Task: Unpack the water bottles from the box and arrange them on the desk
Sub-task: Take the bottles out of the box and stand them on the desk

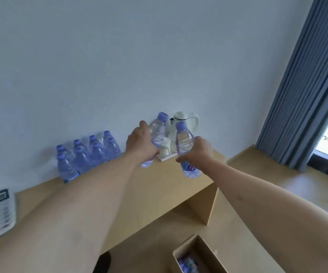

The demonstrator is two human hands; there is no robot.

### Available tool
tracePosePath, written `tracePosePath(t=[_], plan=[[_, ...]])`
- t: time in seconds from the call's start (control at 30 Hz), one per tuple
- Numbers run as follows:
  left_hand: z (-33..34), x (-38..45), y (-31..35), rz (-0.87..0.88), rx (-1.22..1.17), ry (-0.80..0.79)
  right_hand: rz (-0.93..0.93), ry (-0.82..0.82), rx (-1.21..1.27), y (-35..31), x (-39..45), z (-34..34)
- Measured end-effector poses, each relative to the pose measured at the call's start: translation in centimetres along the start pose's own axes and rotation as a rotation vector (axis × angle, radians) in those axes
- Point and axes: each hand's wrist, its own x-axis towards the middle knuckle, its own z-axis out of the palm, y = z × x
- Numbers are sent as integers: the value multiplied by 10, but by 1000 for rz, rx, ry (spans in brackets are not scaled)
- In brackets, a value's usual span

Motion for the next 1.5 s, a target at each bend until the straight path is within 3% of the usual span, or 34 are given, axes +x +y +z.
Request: tracePosePath(t=[0.3, 0.57, 0.8, 1.0, 1.5], plan=[[-79, -20, -169, -204, 36, 61, -112, -127, -3, -115, -21, 114], [-105, -53, -269, -384, 7, 104, -236, -292, -49, -165, -30, 186], [-82, -74, -313, -532, 61, 52, -292, -432, -85, -178, -20, 253], [-42, -61, -332, -649, -30, 85, -217, -541, -48, -183, 2, 303], [28, -18, -365, -734, -143, 62, -177, -592, 146, -181, 44, 377]])
